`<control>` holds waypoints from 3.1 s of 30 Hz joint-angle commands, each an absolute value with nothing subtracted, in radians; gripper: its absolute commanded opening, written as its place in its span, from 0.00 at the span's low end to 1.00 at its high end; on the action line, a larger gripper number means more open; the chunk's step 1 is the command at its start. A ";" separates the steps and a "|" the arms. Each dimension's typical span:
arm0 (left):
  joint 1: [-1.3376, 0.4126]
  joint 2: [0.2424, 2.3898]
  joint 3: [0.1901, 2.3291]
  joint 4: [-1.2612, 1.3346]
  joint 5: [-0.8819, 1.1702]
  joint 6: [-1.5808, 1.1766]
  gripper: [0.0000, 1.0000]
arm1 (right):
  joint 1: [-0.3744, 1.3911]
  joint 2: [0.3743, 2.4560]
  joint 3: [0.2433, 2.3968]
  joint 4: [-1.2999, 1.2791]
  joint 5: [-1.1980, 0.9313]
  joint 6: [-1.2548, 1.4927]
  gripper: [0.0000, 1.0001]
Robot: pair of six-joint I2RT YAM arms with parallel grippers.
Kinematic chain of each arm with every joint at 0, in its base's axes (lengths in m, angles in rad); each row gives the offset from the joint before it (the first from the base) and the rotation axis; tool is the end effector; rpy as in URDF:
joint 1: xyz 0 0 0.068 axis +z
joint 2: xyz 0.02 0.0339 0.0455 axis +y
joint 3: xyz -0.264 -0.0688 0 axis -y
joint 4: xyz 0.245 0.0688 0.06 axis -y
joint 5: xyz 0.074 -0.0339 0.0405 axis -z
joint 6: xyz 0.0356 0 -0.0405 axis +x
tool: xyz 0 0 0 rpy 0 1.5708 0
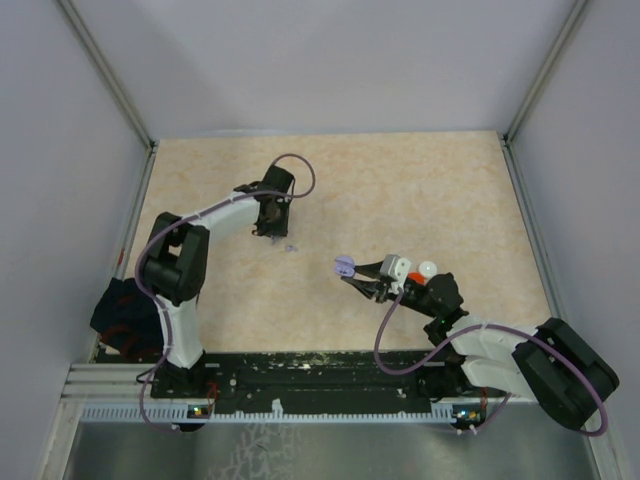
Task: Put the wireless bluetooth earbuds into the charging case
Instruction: Pick up the earbud from the center of the board, then place the earbud in the charging case.
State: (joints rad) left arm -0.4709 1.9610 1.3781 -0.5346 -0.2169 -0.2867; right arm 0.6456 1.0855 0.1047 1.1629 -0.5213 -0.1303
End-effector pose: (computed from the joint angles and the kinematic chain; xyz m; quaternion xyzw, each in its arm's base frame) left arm 0.3649 -0.1772 0.1751 0.0649 0.9668 0.0154 0.2466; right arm 0.1380 0.1262 0.1958 -0.4172 0.4974 0.3487 0.6760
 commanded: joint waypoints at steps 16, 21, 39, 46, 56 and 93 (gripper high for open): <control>-0.460 2.039 1.445 -0.612 -0.207 -0.259 0.29 | 0.644 1.076 0.132 1.213 -0.539 -0.121 0.00; -0.459 2.040 1.441 -0.630 -0.205 -0.266 0.23 | 0.645 1.075 0.133 1.213 -0.541 -0.118 0.00; -0.550 1.648 1.205 -0.371 -0.225 -0.314 0.14 | 0.644 1.046 0.116 1.207 -0.491 -0.141 0.00; -0.668 1.505 1.111 -0.263 -0.306 -0.355 0.14 | 0.645 1.014 0.105 1.201 -0.463 -0.150 0.00; -0.880 1.312 0.950 0.012 -0.427 -0.424 0.12 | 0.644 1.007 0.082 1.235 -0.377 -0.156 0.00; -1.208 1.360 0.800 0.648 -0.459 -0.261 0.10 | 0.645 0.993 0.050 1.310 -0.244 -0.069 0.00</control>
State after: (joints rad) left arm -1.1938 1.3388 0.8032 0.5564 -0.4427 -0.3309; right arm 0.6456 1.0077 0.0521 1.2404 -0.2474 -0.0917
